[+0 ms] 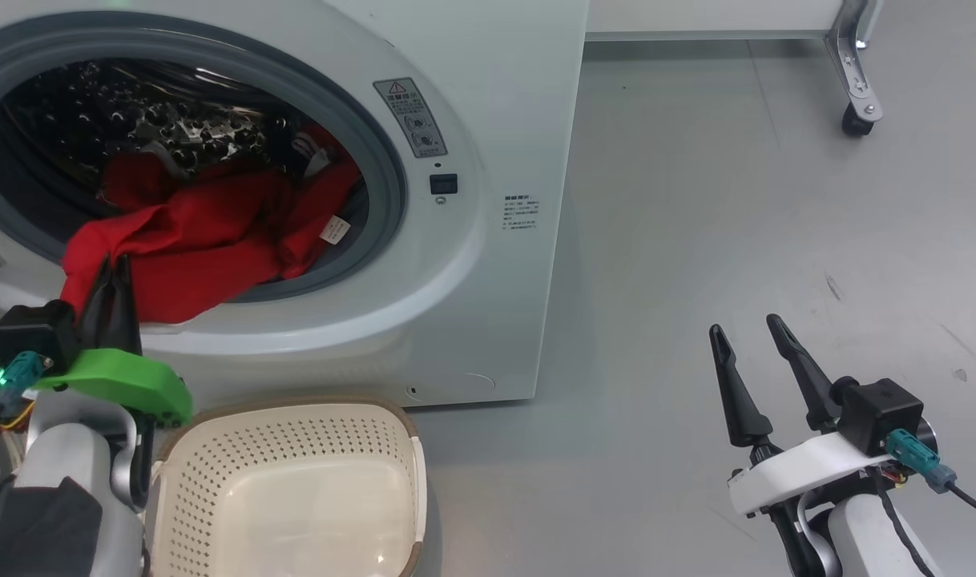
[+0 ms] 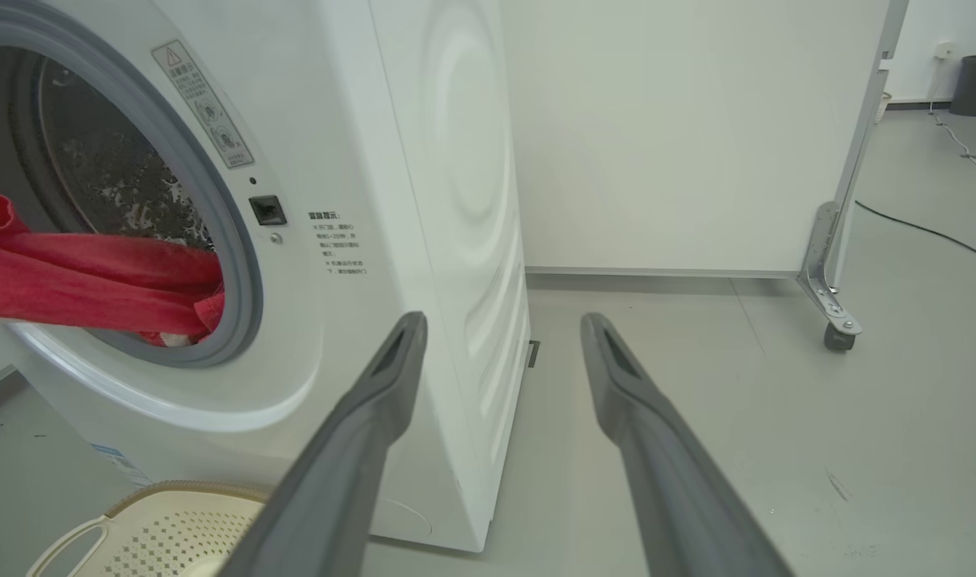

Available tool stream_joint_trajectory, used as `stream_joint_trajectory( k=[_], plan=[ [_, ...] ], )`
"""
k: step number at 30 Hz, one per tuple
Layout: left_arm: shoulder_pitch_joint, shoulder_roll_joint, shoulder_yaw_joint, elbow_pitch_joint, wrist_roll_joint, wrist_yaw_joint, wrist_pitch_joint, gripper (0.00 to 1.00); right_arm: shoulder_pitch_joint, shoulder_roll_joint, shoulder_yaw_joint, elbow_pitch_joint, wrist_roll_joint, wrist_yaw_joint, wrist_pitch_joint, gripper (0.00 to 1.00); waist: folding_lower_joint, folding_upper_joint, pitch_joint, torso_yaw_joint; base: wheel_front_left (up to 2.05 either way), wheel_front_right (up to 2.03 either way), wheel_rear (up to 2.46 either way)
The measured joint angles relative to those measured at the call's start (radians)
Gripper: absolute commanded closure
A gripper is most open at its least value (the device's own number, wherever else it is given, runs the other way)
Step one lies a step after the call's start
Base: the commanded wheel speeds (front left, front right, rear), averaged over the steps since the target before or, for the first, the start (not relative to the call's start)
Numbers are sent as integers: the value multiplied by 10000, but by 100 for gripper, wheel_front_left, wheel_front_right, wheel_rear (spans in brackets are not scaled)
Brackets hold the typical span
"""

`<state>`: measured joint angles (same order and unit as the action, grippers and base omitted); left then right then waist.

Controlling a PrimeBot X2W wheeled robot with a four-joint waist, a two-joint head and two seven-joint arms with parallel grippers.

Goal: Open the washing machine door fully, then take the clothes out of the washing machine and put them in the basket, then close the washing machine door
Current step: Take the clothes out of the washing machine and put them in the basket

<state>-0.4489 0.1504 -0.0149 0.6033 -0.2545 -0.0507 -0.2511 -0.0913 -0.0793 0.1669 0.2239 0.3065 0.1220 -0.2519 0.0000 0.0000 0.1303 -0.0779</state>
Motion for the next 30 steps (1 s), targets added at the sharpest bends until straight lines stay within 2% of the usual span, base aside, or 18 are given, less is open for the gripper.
stream_joint_trajectory(
  k=[5, 10, 25, 30],
  plan=[
    [147, -98, 186, -1977, 59, 19, -10, 100, 113, -6, 35, -12, 0, 0, 0, 0, 0, 0, -142, 50, 0, 0, 0],
    [393, -150, 280, -3304, 316, 21, -10, 100, 140, -15, 42, -21, 0, 0, 0, 0, 0, 0, -167, 57, 0, 0, 0],
    [1159, -499, 614, -6096, 631, 79, -59, 100, 143, -13, 46, -142, 0, 0, -2, 0, 0, 0, -13, -21, 0, 0, 0],
    [1417, -612, 614, -6337, 671, 75, -59, 100, 142, -12, 35, -176, 0, 0, 0, 0, 0, 0, 113, -60, 0, 0, 0]
  ],
)
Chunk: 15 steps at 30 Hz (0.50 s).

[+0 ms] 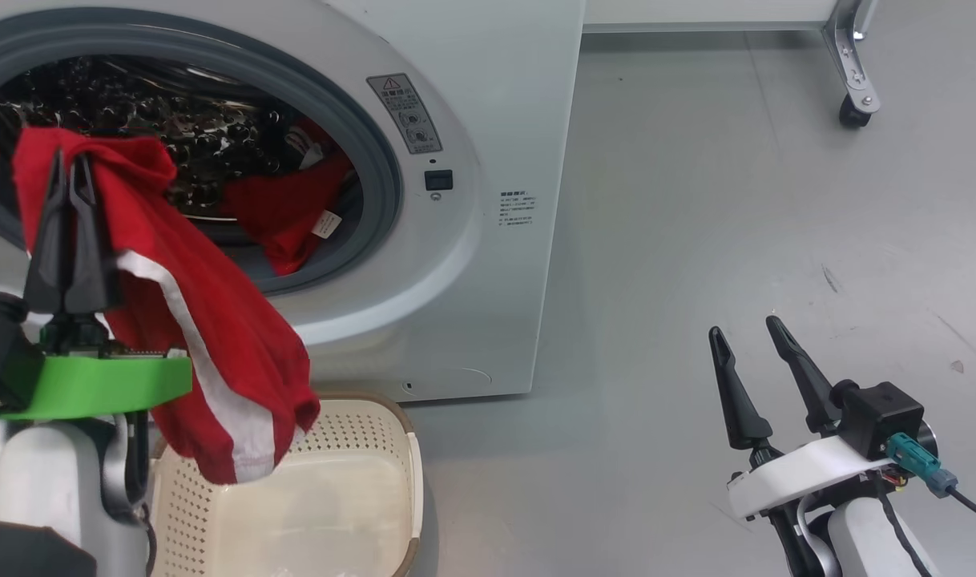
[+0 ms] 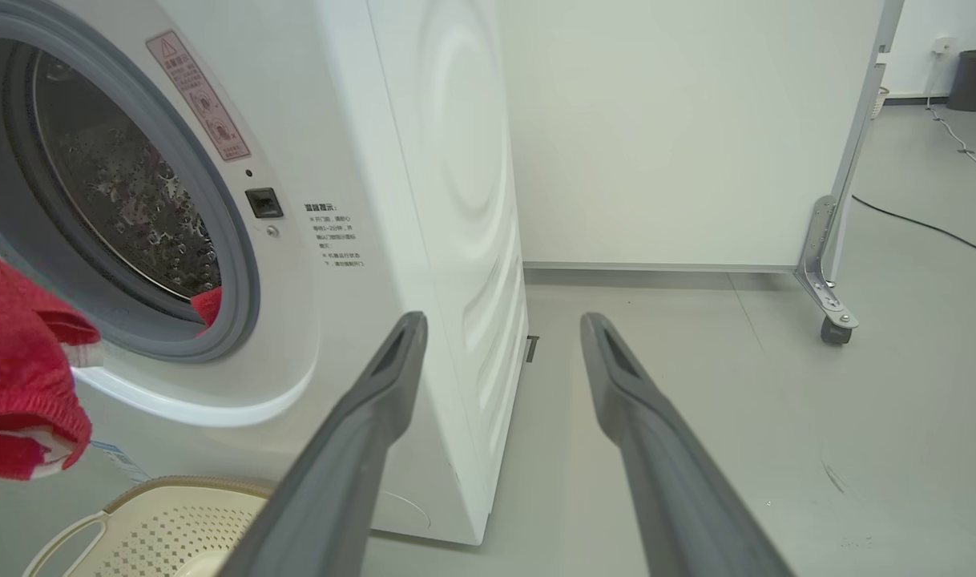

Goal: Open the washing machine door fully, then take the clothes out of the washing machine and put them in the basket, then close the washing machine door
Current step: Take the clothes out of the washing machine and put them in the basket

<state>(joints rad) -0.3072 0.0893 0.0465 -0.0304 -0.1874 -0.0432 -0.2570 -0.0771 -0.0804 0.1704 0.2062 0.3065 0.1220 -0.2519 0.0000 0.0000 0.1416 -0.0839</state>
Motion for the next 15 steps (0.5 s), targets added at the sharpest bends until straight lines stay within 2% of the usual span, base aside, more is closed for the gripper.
stream_joint_trajectory(
  k=[15],
  plan=[
    [1150, -102, -353, 619, 33, -73, 2, 100, -18, 13, 77, -63, 0, 0, -2, 0, 0, 0, 323, -98, 0, 0, 0]
  ],
)
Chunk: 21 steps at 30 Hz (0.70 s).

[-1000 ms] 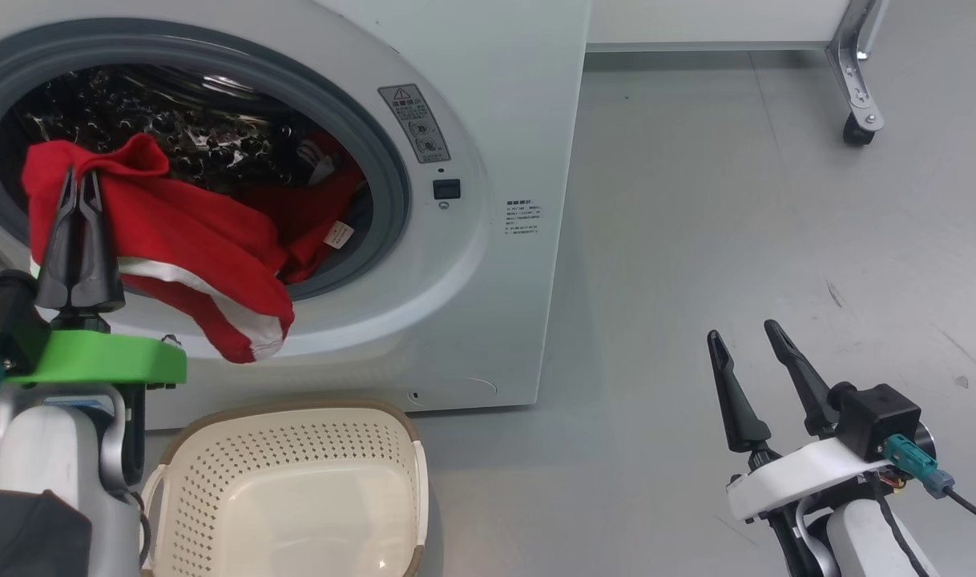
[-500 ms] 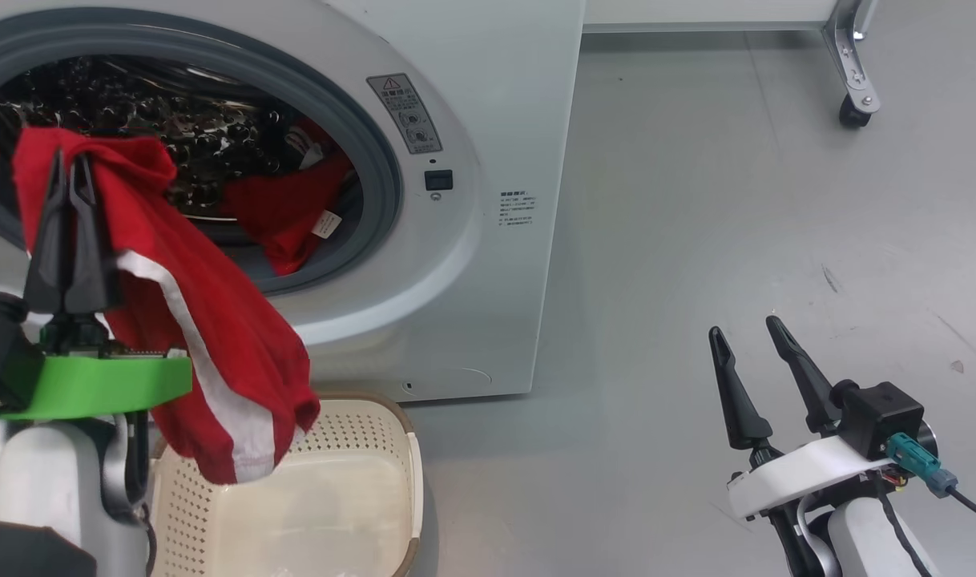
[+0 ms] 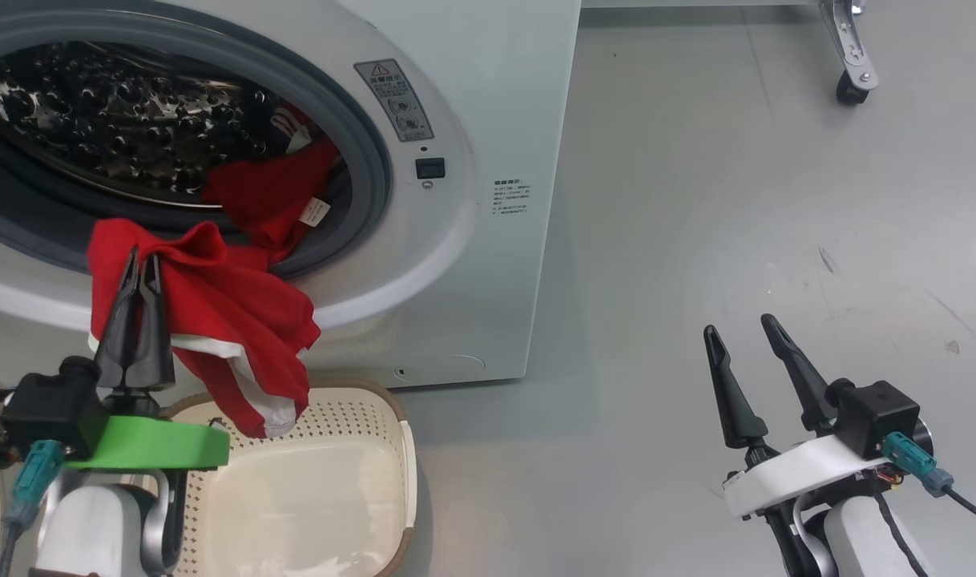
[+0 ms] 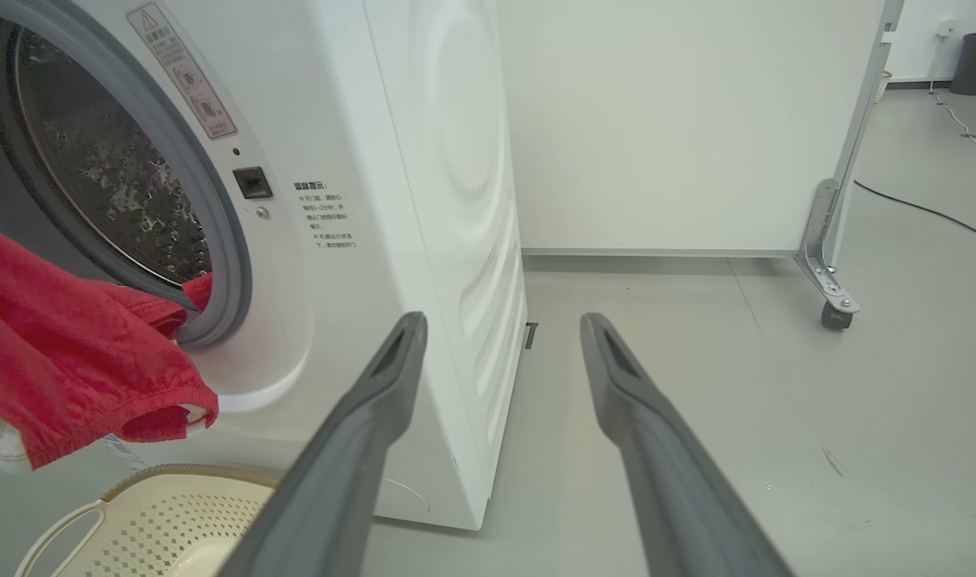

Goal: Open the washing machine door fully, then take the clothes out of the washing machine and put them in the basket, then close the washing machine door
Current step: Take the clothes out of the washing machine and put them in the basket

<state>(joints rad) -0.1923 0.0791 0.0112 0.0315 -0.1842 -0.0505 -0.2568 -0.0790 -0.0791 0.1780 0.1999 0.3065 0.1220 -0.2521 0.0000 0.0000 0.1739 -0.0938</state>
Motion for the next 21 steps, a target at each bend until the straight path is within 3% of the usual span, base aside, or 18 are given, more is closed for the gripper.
stream_joint_trajectory(
  k=[21],
  plan=[
    [337, 33, -389, 2541, 201, -77, 727, 100, -576, -4, 305, -201, -27, 0, 0, 0, 0, 0, 1385, -292, 0, 0, 0]
  ],
)
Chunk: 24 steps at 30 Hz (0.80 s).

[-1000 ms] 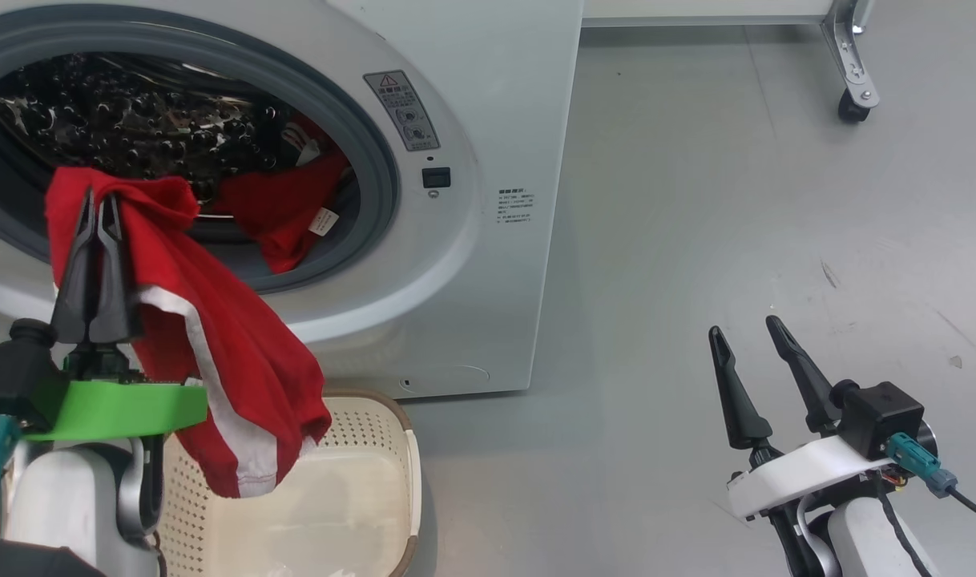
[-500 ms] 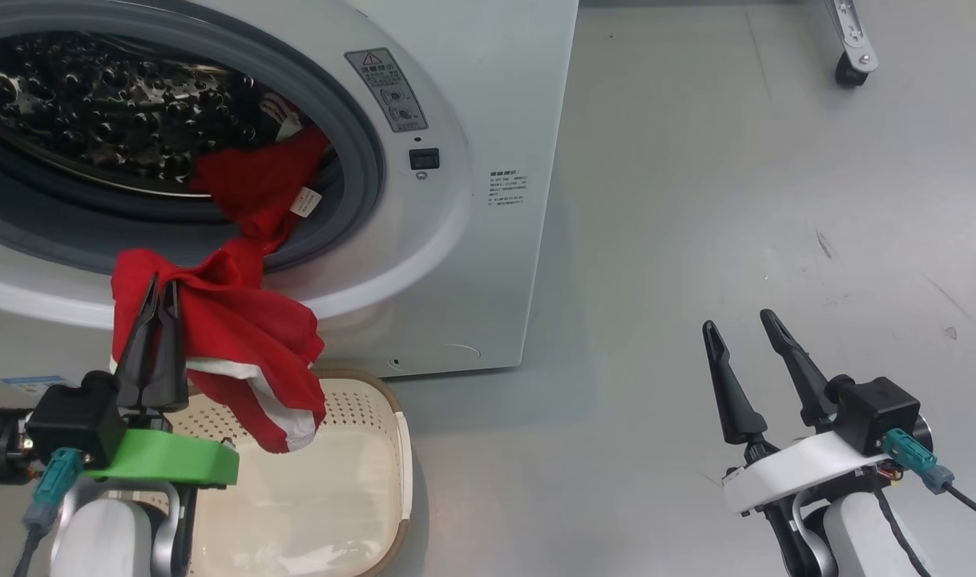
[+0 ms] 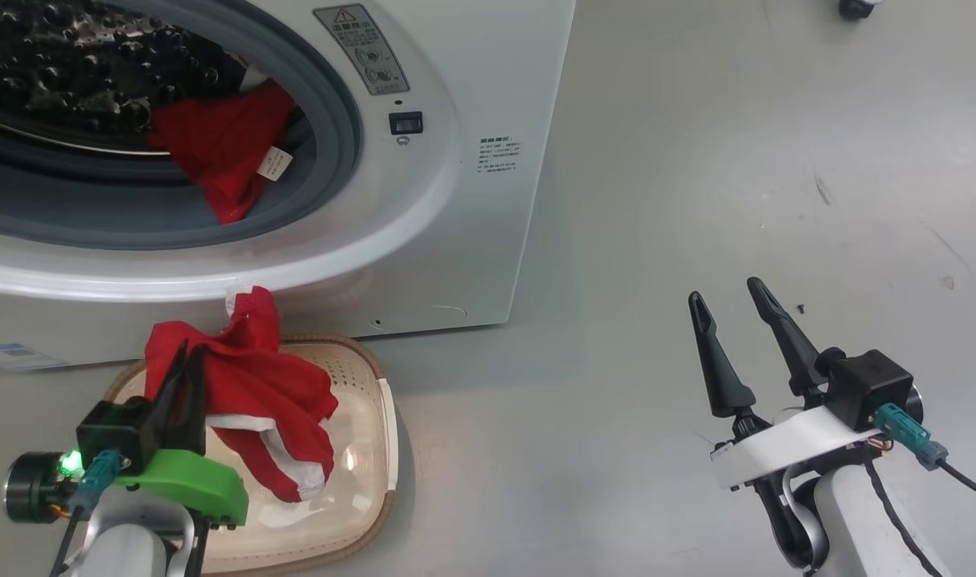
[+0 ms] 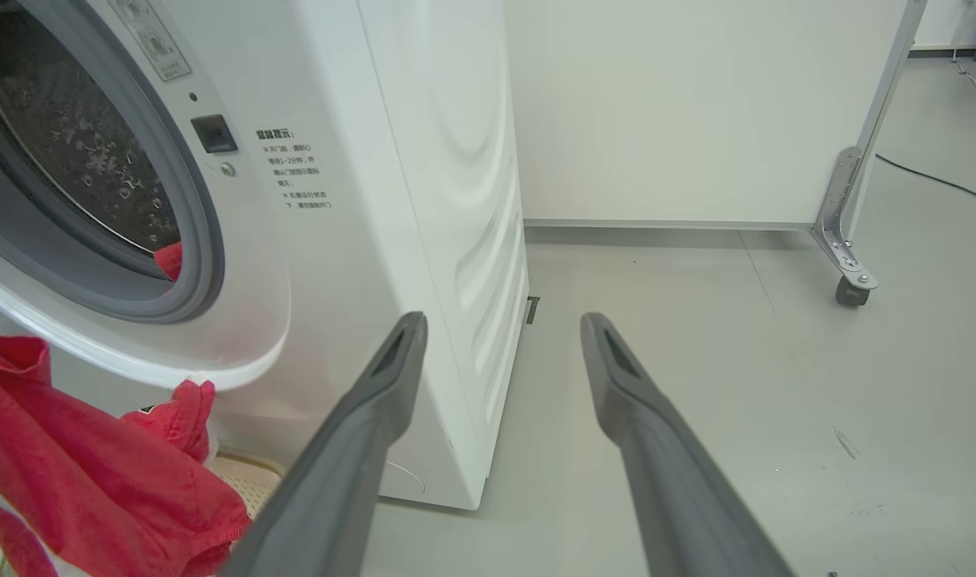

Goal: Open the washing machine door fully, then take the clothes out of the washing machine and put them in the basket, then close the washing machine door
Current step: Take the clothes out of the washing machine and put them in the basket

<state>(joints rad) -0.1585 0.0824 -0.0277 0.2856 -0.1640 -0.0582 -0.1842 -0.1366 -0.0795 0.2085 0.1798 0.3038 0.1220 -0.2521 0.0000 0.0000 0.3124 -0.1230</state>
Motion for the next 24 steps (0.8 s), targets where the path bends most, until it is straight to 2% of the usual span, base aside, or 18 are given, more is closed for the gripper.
stream_joint_trajectory(
  k=[10, 24],
  plan=[
    [-152, 263, -242, 1329, 286, -88, 485, 100, -430, -4, 127, -84, -48, 0, 0, 0, 0, 0, 888, -224, 0, 0, 0],
    [-1306, 253, -366, 2924, 334, -174, 596, 100, -857, -6, 50, -136, -63, 0, 0, 0, 0, 0, 1900, -595, 0, 0, 0]
  ],
)
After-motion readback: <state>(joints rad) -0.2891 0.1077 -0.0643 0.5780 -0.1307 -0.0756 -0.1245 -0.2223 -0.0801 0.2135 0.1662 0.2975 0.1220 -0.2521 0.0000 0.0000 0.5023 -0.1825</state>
